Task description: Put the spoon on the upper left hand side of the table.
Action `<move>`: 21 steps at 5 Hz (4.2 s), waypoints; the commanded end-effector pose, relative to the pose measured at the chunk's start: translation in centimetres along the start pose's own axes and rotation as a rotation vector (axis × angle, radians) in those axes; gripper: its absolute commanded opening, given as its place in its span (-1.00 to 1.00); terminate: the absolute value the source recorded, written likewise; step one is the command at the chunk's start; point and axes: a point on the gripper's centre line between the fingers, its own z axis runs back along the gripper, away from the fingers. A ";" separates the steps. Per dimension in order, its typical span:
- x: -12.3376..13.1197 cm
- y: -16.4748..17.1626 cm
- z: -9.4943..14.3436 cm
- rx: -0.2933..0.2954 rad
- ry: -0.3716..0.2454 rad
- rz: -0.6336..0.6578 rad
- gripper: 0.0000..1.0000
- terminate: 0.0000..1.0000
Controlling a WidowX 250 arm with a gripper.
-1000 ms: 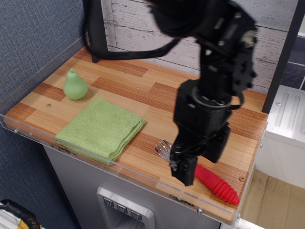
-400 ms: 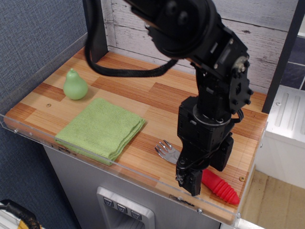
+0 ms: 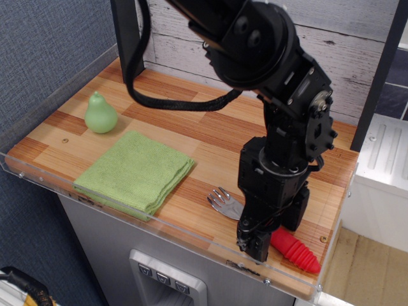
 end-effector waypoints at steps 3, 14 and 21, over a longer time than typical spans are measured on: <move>1.5 -1.9 2.2 -0.052 0.015 0.018 -1.00 -1.00; 23.7 -10.4 2.7 -0.062 -0.112 0.201 -1.00 -1.00; 19.8 -10.7 9.2 -0.107 -0.102 -0.221 1.00 -1.00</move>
